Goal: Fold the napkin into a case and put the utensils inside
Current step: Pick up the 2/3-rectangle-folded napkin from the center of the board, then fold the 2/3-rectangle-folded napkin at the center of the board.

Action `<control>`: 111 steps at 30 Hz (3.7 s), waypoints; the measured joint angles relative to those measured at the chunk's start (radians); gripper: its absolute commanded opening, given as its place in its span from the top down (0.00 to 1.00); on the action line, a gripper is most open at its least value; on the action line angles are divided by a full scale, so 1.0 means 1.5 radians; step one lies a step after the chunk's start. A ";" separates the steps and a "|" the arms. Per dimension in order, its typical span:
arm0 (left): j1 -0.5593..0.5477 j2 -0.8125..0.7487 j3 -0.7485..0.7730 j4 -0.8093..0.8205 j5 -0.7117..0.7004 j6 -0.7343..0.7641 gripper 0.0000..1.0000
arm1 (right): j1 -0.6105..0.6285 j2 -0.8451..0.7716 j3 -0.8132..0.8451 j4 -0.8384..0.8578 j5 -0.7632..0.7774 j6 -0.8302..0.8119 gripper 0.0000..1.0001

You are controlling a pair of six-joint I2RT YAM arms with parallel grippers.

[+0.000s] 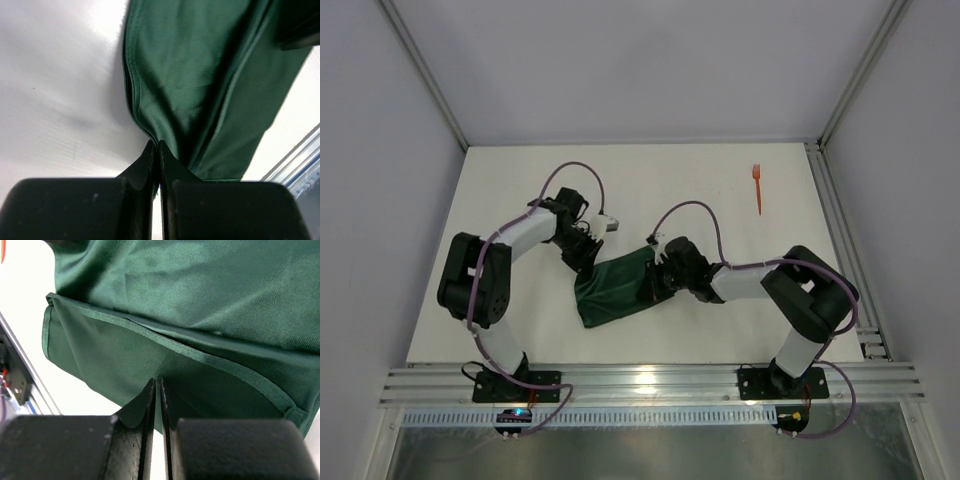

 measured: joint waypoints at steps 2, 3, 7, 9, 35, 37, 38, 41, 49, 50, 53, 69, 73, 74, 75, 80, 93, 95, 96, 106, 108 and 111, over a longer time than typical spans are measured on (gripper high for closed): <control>-0.006 -0.029 -0.007 -0.002 0.001 0.011 1.00 | 0.000 0.006 -0.001 0.011 -0.002 0.014 0.89; -0.011 -0.043 -0.011 -0.003 0.001 0.016 1.00 | 0.000 0.009 -0.002 0.017 -0.003 0.021 0.90; -0.048 -0.076 -0.035 -0.004 -0.001 0.041 1.00 | 0.000 0.018 -0.003 0.036 -0.006 0.045 0.91; -0.069 -0.080 -0.050 -0.005 -0.005 0.052 1.00 | 0.000 0.022 -0.006 0.049 -0.008 0.058 0.91; -0.281 -0.195 -0.185 0.013 -0.081 0.144 1.00 | 0.000 0.045 -0.060 0.182 -0.002 0.189 0.94; -0.290 -0.199 -0.186 0.020 -0.093 0.147 1.00 | 0.000 0.046 -0.060 0.184 -0.002 0.192 0.94; -0.296 -0.201 -0.186 0.022 -0.098 0.148 1.00 | 0.000 0.047 -0.060 0.185 -0.002 0.192 0.94; -0.300 -0.205 -0.187 0.031 -0.118 0.145 1.00 | 0.000 0.047 -0.060 0.186 -0.002 0.193 0.94; -0.238 -0.211 -0.166 0.048 -0.166 0.110 1.00 | 0.007 0.047 -0.058 0.185 0.000 0.185 0.94; -0.231 -0.209 -0.161 0.050 -0.172 0.107 1.00 | 0.009 0.046 -0.057 0.185 0.001 0.183 0.94; -0.211 -0.194 -0.151 0.060 -0.183 0.095 1.00 | 0.015 0.035 -0.057 0.168 0.009 0.174 0.94; -0.144 -0.166 -0.132 0.080 -0.184 0.063 1.00 | 0.069 0.018 -0.030 0.137 0.022 0.145 0.94; -0.139 -0.166 -0.127 0.082 -0.184 0.059 1.00 | 0.070 0.021 -0.024 0.143 0.019 0.149 0.94; -0.138 -0.166 -0.127 0.082 -0.184 0.058 1.00 | 0.070 0.027 -0.020 0.147 0.018 0.151 0.94; -0.138 -0.166 -0.126 0.082 -0.184 0.057 1.00 | 0.070 0.037 -0.013 0.149 0.017 0.153 0.94; -0.129 -0.156 -0.109 0.083 -0.183 0.050 1.00 | 0.065 0.107 0.020 0.175 0.009 0.183 0.96; -0.124 -0.184 -0.108 0.114 -0.189 0.059 1.00 | 0.039 0.165 0.053 0.241 0.040 0.282 0.96; -0.124 -0.209 -0.119 0.117 -0.178 0.068 1.00 | 0.039 0.171 0.053 0.252 0.052 0.303 0.96; -0.126 -0.223 -0.127 0.117 -0.172 0.075 1.00 | 0.039 0.174 0.053 0.258 0.056 0.312 0.96; -0.178 -0.229 -0.215 0.122 -0.140 0.133 1.00 | 0.039 0.210 0.050 0.331 0.075 0.393 0.96; -0.178 -0.224 -0.228 0.123 -0.141 0.142 1.00 | 0.039 0.210 0.047 0.336 0.077 0.397 0.96; -0.178 -0.219 -0.241 0.128 -0.146 0.155 1.00 | 0.039 0.207 0.043 0.338 0.080 0.394 0.96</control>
